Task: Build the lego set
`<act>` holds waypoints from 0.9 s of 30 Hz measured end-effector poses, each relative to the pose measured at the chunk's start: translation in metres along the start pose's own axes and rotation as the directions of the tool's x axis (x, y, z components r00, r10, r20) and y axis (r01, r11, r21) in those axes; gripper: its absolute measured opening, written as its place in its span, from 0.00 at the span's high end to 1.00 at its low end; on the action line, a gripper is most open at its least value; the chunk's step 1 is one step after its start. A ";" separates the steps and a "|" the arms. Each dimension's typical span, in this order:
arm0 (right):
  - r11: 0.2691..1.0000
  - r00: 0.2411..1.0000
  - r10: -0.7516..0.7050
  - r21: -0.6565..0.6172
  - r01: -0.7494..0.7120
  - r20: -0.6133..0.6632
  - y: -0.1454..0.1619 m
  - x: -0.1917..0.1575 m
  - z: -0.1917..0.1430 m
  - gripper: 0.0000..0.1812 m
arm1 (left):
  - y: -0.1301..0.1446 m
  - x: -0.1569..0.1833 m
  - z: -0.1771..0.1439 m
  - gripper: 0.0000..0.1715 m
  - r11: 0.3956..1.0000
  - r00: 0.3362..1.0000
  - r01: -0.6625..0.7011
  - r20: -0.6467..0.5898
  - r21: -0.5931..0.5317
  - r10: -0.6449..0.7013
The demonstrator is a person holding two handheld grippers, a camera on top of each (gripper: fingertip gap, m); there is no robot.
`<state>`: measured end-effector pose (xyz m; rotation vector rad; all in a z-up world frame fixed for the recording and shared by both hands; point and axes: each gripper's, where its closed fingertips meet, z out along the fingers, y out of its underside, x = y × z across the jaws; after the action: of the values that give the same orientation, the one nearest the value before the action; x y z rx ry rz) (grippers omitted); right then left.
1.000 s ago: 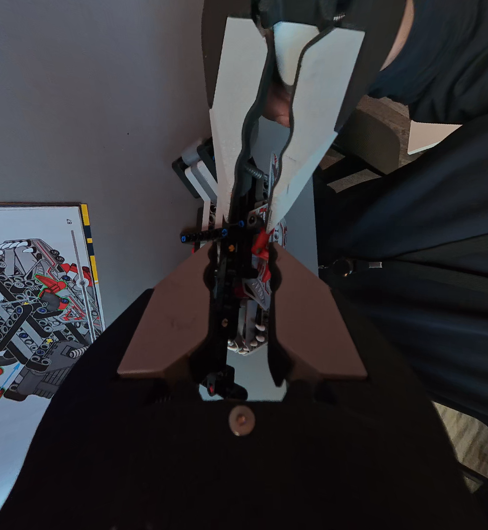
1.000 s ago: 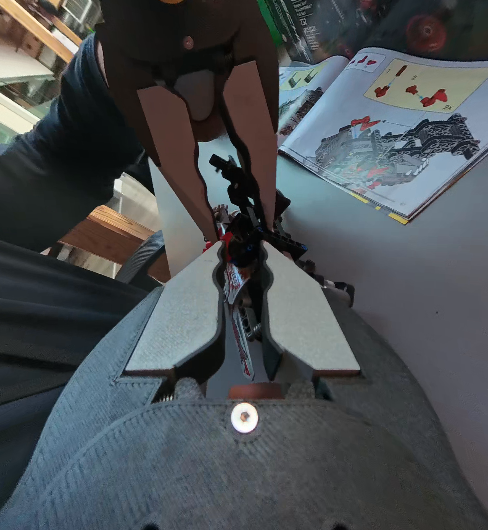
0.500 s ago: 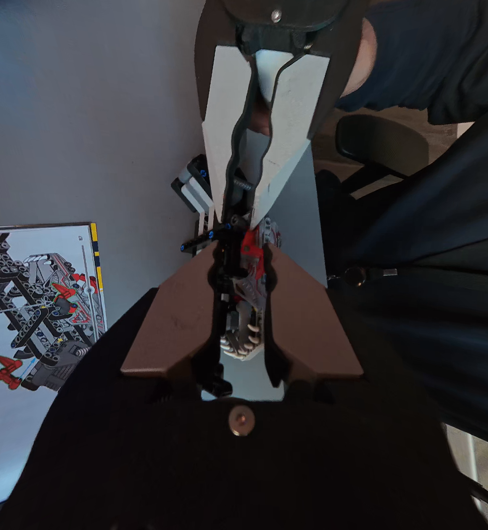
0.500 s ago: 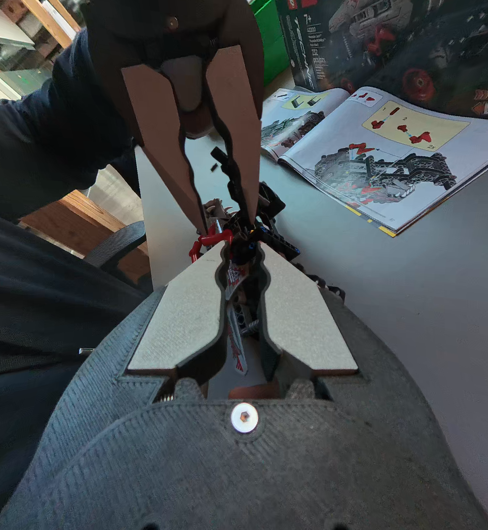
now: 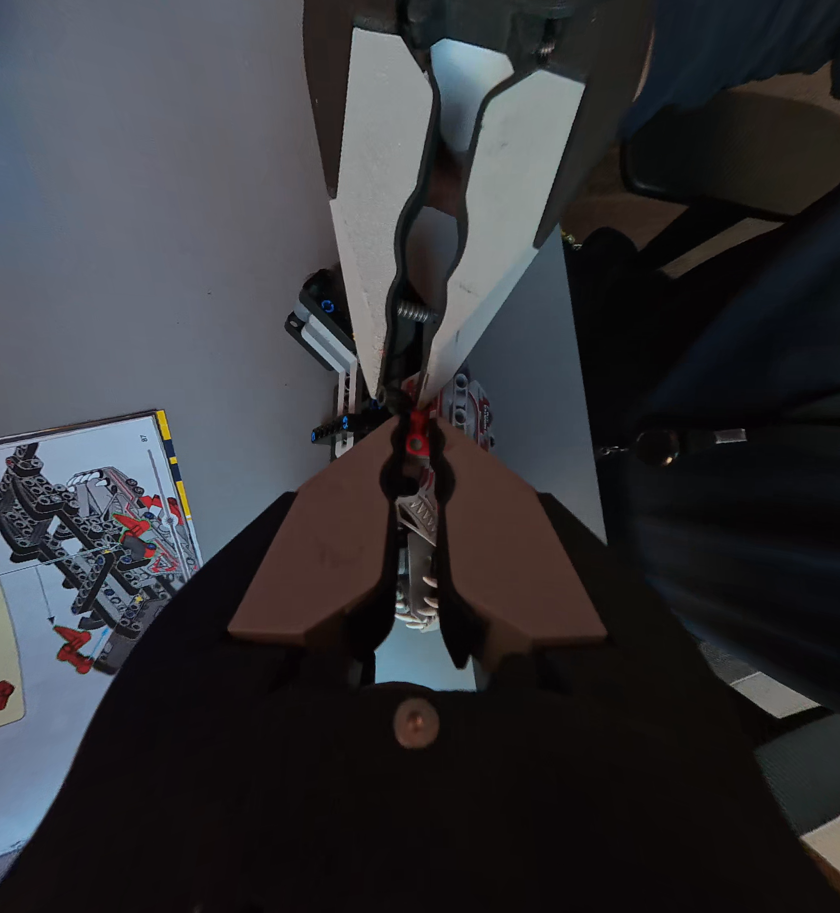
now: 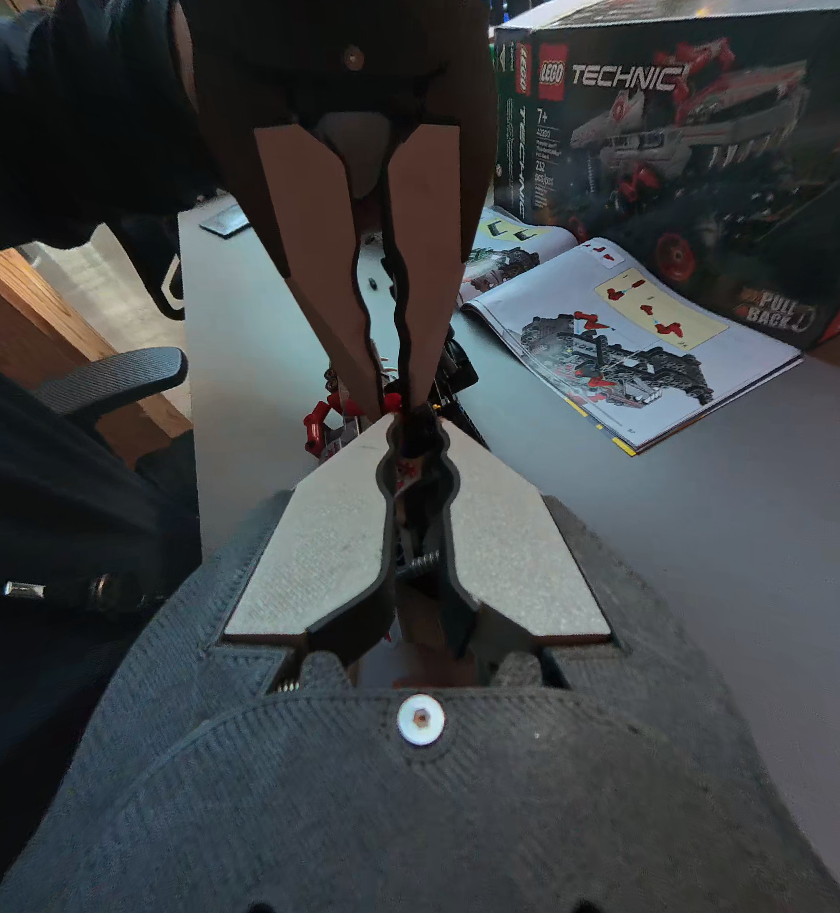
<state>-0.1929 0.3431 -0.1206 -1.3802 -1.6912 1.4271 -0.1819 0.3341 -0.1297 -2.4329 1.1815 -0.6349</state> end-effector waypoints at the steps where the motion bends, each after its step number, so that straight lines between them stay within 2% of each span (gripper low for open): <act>1: 1.000 1.000 -0.003 0.007 0.003 0.001 0.000 0.000 0.000 0.95 | 0.000 0.000 0.000 0.97 1.000 1.000 -0.010 0.012 -0.008 0.010; 9: 0.994 0.994 -0.105 0.002 0.105 -0.028 0.001 -0.004 -0.010 0.93 | -0.005 0.005 0.004 0.98 0.990 0.989 -0.117 0.083 -0.072 0.123; 12: 0.985 0.982 -0.169 -0.051 0.165 -0.082 0.001 -0.001 -0.018 0.94 | -0.006 0.004 0.005 0.98 0.983 0.982 -0.147 0.104 -0.109 0.158; 15: 0.971 0.970 -0.224 -0.103 0.215 -0.096 0.003 -0.007 -0.023 0.98 | -0.006 0.004 0.005 0.98 0.978 0.977 -0.163 0.116 -0.131 0.178; 20: 0.960 0.962 -0.259 -0.135 0.247 -0.083 0.001 -0.015 -0.016 0.96 | -0.006 0.004 0.006 0.98 0.972 0.973 -0.178 0.119 -0.152 0.197; 27: 0.911 0.919 -0.382 -0.210 0.355 -0.104 0.003 -0.014 -0.011 1.00 | -0.007 0.005 0.007 0.98 0.969 0.973 -0.183 0.109 -0.164 0.202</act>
<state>-0.1778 0.3338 -0.1171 -1.1430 -1.9058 0.9560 -0.1711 0.3346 -0.1310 -2.3989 1.4390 -0.3408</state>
